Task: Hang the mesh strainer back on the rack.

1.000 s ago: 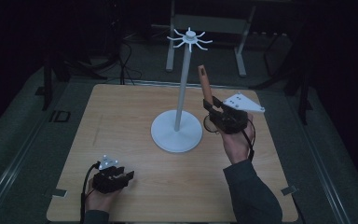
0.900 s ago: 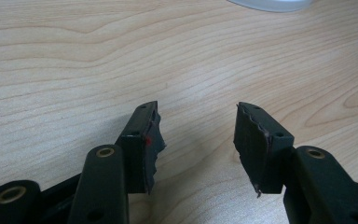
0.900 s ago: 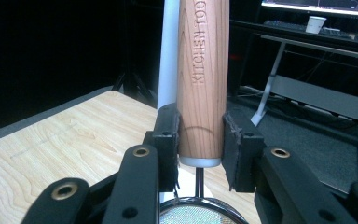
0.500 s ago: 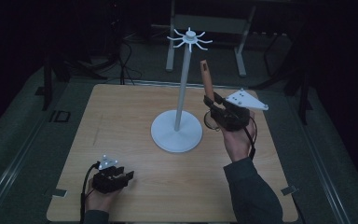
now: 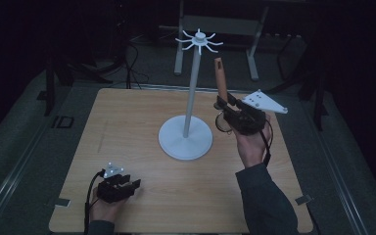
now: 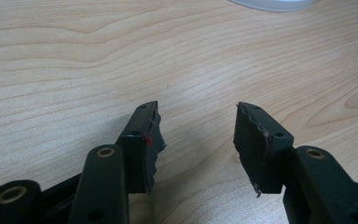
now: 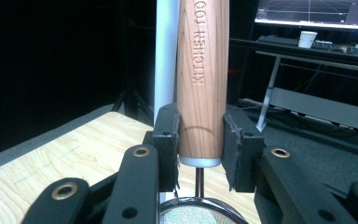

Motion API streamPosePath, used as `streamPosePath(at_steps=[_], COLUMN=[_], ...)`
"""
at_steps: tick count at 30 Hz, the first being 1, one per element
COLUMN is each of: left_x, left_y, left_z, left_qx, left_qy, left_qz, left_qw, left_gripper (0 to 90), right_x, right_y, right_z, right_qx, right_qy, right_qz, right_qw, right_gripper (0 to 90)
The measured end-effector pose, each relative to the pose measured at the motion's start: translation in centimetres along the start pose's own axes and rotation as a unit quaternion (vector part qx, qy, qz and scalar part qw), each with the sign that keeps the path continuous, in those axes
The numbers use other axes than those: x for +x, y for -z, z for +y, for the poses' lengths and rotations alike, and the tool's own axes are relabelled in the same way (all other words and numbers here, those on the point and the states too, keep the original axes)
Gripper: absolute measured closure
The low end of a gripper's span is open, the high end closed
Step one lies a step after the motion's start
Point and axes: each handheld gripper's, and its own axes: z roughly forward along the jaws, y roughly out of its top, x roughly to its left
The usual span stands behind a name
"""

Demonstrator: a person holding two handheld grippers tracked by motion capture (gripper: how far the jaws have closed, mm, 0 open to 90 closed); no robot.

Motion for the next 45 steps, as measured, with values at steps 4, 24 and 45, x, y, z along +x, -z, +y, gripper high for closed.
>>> streamPosePath(at_steps=[4,24,45], left_x=[0.0,0.0,0.1], left_y=[0.0,0.0,0.0], left_z=[0.0,0.0,0.0], left_qx=[0.000,0.000,0.001], left_qy=[0.001,0.000,0.000], left_qz=[-0.001,-0.001,-0.001], left_qw=[1.0000,1.0000,1.0000], left_gripper=[50.5,50.5,50.4], right_x=[-0.1,-0.5,-0.9], right_y=[0.1,0.4,-1.7], right_z=[0.3,1.7,2.6], right_qx=[-0.005,-0.032,-0.013], right_qy=[-0.004,-0.031,-0.070], right_qz=[0.000,0.024,0.091], right_qw=[1.0000,0.9987,0.9933], right_gripper=[69.2,69.1,69.1])
